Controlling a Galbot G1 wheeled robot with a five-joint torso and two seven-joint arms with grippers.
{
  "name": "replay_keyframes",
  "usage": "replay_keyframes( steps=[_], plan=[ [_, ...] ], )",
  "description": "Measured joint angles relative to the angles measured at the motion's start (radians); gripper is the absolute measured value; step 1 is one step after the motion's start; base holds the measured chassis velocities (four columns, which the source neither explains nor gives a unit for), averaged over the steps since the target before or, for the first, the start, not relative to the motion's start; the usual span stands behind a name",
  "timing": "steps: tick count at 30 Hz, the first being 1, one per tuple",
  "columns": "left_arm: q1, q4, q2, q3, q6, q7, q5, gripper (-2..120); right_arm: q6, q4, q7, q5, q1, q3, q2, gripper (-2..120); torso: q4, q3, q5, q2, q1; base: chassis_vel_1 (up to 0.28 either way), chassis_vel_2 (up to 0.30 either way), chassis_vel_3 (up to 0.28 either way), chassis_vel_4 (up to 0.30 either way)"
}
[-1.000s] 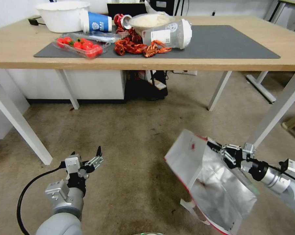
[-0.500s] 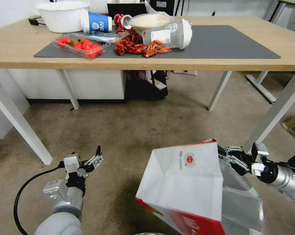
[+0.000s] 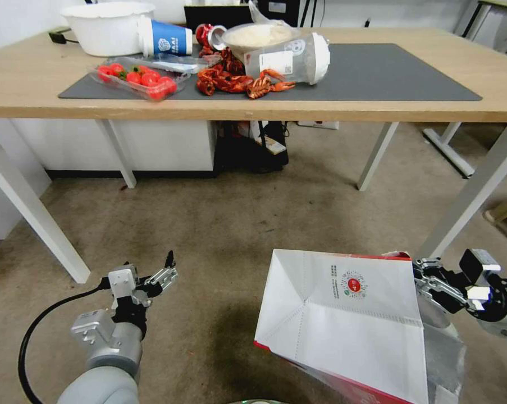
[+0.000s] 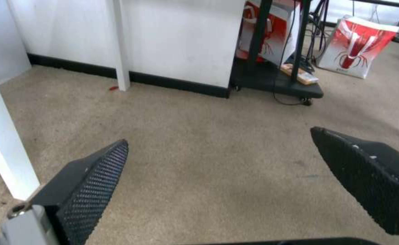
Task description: Pick up the food delivery bag from the floor and place it on the table.
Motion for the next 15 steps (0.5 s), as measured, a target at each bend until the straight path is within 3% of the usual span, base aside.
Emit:
replay_keyframes(
  steps=[6,15],
  plan=[
    [0.009,-0.01,0.002,-0.003,0.001,0.0,-0.001,100,-0.038,-0.016,-0.059,0.053,0.0,0.019,-0.028,0,0.0001,0.0,-0.0002,0.0,0.0,0.0,0.0,0.0,0.0],
    [0.011,-0.011,0.008,-0.005,-0.001,0.004,0.002,100,-0.057,0.003,-0.086,0.058,-0.01,0.012,-0.006,0,0.0,0.0,-0.0002,0.0,0.0,0.0,0.0,0.0,0.0]
  ],
)
